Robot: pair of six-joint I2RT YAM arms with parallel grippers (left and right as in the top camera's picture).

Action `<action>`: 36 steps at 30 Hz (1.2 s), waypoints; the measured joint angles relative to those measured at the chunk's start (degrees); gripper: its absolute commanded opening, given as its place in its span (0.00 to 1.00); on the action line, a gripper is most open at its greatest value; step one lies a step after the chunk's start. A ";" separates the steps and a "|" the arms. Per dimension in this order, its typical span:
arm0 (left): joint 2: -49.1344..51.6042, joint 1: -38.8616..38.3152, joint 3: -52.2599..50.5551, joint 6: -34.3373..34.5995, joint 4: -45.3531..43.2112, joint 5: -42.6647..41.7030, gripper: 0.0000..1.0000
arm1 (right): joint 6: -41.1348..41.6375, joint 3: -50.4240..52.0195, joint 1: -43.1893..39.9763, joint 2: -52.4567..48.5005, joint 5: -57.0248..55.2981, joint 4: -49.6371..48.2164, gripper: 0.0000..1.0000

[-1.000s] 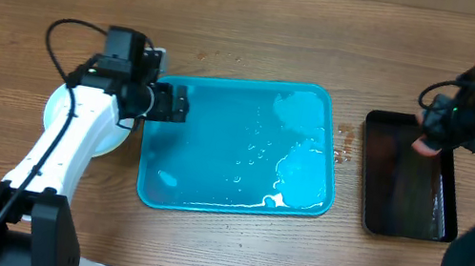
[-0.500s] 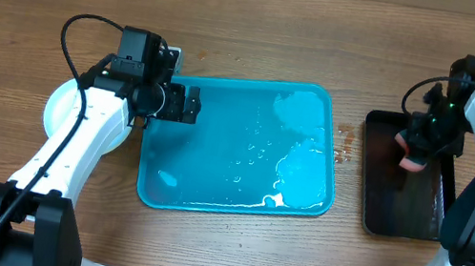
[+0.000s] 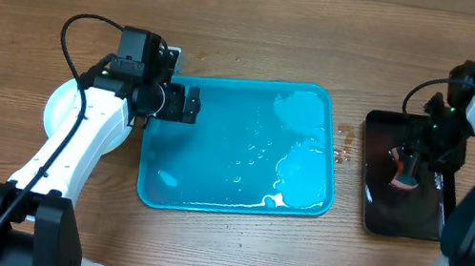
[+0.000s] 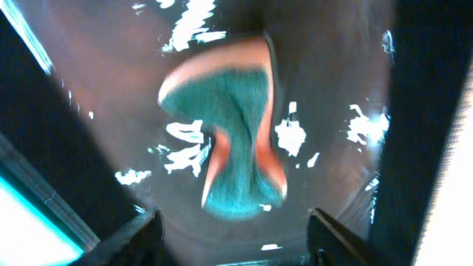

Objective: Clean dirty plates on tray and stack at the side

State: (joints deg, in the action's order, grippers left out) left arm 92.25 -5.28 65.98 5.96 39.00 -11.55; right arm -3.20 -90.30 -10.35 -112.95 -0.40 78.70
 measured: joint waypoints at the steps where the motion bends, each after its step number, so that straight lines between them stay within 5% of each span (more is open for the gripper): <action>1: 0.00 0.00 0.00 0.00 0.00 0.00 1.00 | -0.02 -0.15 0.00 1.90 -0.02 0.98 0.67; 6: 0.00 0.00 0.00 0.00 0.00 0.00 1.00 | 0.26 -3.76 0.74 14.16 0.22 5.03 0.73; 8: 0.00 0.00 0.00 0.00 0.00 0.00 1.00 | 0.52 -5.42 1.53 19.69 1.07 6.29 0.97; 9: 0.00 0.00 0.00 0.00 -0.02 0.00 1.00 | 0.72 -5.90 2.01 22.47 1.79 6.84 1.00; 18: 0.00 0.00 0.00 -0.02 0.00 0.04 1.00 | 0.24 -6.73 3.93 41.99 17.40 10.84 1.00; 28: 0.00 0.00 0.00 -0.02 -0.02 0.04 1.00 | 0.20 -6.73 3.98 48.15 21.44 11.10 1.00; 36: 0.00 0.02 0.00 -0.02 -0.02 0.17 1.00 | 0.07 -2.91 4.70 50.29 19.61 -9.70 1.00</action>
State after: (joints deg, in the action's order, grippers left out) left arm 92.25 -5.26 65.98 5.93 38.98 -11.38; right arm -3.14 -93.21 -5.65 -62.65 19.20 68.99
